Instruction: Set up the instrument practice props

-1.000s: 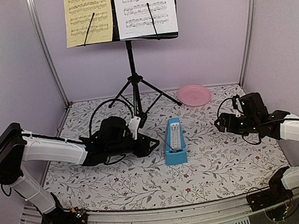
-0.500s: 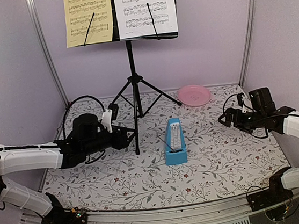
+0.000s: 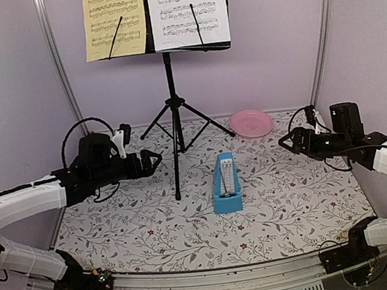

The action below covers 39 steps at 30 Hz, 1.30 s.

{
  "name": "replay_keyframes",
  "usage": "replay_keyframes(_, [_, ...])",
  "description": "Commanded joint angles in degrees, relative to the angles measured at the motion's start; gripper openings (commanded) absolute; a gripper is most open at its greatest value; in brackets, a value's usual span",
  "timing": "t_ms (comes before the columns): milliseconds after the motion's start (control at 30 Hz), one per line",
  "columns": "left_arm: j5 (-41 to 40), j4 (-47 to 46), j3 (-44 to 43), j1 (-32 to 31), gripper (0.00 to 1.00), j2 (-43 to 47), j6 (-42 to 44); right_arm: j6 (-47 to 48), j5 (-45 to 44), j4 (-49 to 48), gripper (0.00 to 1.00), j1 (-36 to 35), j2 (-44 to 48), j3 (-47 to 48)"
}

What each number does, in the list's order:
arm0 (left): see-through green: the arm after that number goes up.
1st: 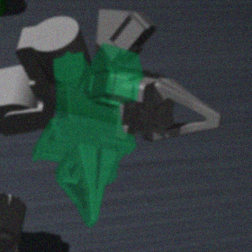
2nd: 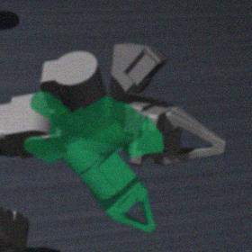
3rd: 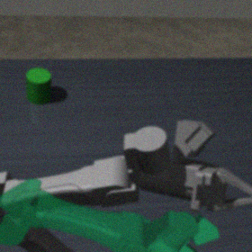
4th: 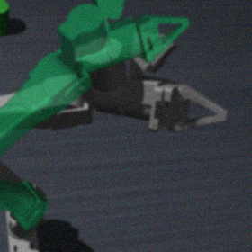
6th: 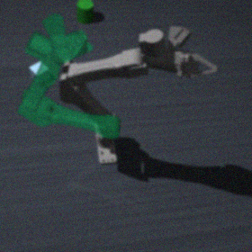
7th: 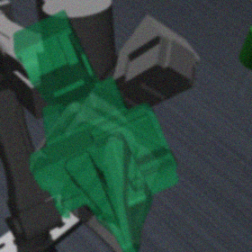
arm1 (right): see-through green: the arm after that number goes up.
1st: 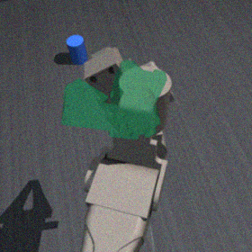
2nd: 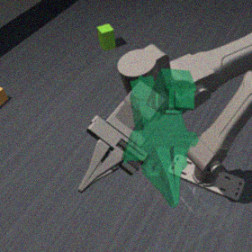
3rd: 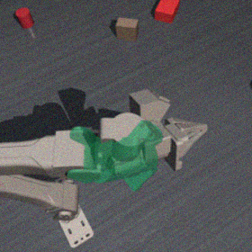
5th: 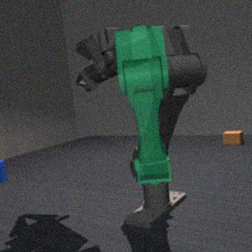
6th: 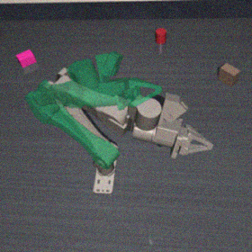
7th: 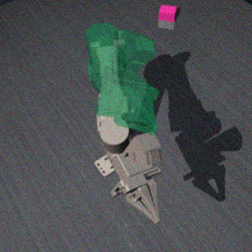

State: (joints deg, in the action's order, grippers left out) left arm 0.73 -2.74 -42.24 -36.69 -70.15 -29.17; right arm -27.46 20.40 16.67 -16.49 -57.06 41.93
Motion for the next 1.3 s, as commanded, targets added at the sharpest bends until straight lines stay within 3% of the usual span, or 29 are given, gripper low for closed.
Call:
replay_keyframes(0, [0.72, 10.88, -6.78, 2.67, 0.99, -1.02, -3.24, 1.21, 2.74, -1.93, 0.99, 0.38, 3.73, 1.09])
replay_keyframes(167, [3.32, 16.53, -11.11, 5.29, 0.99, -2.12, -7.28, -0.18, 3.52, -2.87, 0.99, 0.49, 6.90, -0.66])
replay_keyframes(467, [6.41, 19.38, -10.80, 9.90, 0.99, -0.26, -13.26, -2.62, 4.37, -4.58, 0.99, 0.58, 10.08, -5.10])
replay_keyframes(933, [6.56, 24.42, -13.47, 12.09, 0.99, -4.97, -11.73, -4.76, 5.22, -9.81, 0.99, 0.76, 8.45, -8.53])
replay_keyframes(1267, [5.01, 24.38, -17.63, 12.87, 0.99, -6.98, -8.79, -4.12, 5.56, -10.54, 0.99, 1.44, 5.33, -5.33])
